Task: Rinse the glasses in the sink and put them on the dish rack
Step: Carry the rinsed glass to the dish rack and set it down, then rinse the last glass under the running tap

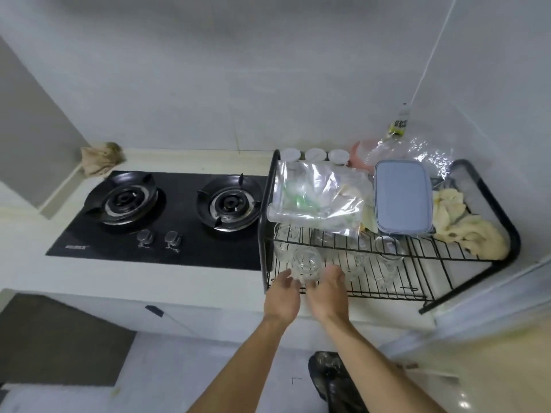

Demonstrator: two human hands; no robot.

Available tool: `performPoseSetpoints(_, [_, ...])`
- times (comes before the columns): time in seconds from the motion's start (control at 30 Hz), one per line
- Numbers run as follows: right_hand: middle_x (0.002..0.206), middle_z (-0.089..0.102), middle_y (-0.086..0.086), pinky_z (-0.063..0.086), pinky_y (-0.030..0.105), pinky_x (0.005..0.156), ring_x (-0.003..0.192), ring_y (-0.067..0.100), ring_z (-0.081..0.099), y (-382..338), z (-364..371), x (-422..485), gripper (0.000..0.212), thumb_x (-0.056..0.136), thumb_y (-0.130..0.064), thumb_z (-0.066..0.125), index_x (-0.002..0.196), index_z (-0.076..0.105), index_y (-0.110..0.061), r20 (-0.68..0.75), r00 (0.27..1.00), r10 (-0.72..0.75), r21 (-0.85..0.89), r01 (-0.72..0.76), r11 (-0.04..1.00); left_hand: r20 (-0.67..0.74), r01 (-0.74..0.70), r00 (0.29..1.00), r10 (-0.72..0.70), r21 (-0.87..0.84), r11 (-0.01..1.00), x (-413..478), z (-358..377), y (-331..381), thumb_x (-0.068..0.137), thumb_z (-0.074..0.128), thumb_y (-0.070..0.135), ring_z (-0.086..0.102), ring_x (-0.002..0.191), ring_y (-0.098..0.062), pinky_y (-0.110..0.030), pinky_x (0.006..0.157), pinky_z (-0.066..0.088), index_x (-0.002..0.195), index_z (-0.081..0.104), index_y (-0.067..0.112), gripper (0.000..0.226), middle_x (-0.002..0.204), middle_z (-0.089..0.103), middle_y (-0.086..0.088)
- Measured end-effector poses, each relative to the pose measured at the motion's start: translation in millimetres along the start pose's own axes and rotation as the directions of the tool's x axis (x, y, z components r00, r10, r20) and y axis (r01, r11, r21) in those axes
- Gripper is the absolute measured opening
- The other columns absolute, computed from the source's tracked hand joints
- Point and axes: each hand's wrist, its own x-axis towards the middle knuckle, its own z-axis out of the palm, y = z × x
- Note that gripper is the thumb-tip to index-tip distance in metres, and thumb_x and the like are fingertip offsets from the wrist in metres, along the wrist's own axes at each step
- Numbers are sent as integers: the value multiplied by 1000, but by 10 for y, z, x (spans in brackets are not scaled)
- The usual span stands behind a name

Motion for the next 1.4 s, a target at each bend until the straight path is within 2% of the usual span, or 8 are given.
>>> performPoseSetpoints(0.13, [90,67,2,48,32,58,75,18,62,-217,100,-222,22,102,-33,50,95,61,-15,82,992,-96,-168,109,980,1,-169,985,172,166,971,-186,-339,-78,109,47,27,58,132,-18,-21,104,40,149,54,18,42,143,64,-3])
performPoseSetpoints(0.27, [85,67,-5,51,37,64,79,19,64,-597,315,-602,18,102,-34,48,94,59,-21,252,922,-293,-162,339,927,-84,-227,961,263,301,926,-440,-1019,-258,107,48,31,66,119,-15,-28,102,51,136,65,21,35,129,72,3])
performPoseSetpoints(0.43, [123,66,-10,46,26,83,105,13,64,-1236,1124,-1311,29,101,-41,52,129,54,-31,534,695,-482,-50,595,802,-310,-123,915,257,392,912,-948,-2224,-909,104,50,31,65,118,-15,-31,100,51,135,65,22,35,132,70,2])
performPoseSetpoints(0.6, [149,50,-8,44,29,106,131,12,52,-1958,2039,-2569,48,103,-39,52,149,42,-31,662,441,-606,127,731,671,-561,60,815,145,330,942,-1886,-3555,-1928,105,51,41,55,133,-17,-29,109,43,151,50,22,49,149,57,1])
performPoseSetpoints(0.83, [153,34,-17,43,27,102,131,5,47,-2690,3230,-4416,58,101,-47,55,153,33,-35,742,81,-665,357,792,495,-786,221,614,-78,77,972,-3396,-4955,-3308,102,47,60,37,150,-17,-34,122,32,160,35,29,66,162,43,2])
performPoseSetpoints(1.07, [150,41,-17,38,27,111,136,4,43,-3157,3988,-5761,57,101,-47,56,152,35,-36,746,-153,-648,478,801,361,-874,248,437,-213,-110,962,-4314,-5708,-4113,101,48,62,36,149,-13,-31,121,31,160,36,29,68,160,45,7])
performPoseSetpoints(1.3, [157,38,-21,38,30,115,140,4,40,-3635,4688,-6396,64,100,-51,54,157,26,-42,745,-303,-595,542,795,274,-907,269,327,-265,-180,946,-4496,-6404,-4676,101,48,61,37,148,-11,-34,122,32,159,36,32,66,159,45,12])
performPoseSetpoints(1.4, [157,38,-16,39,27,112,138,6,44,-3925,5143,-6589,66,100,-49,56,158,27,-37,750,-323,-577,552,786,278,-913,295,295,-283,-195,936,-4453,-6858,-4891,101,48,62,34,150,-11,-34,123,30,159,36,32,67,160,43,12])
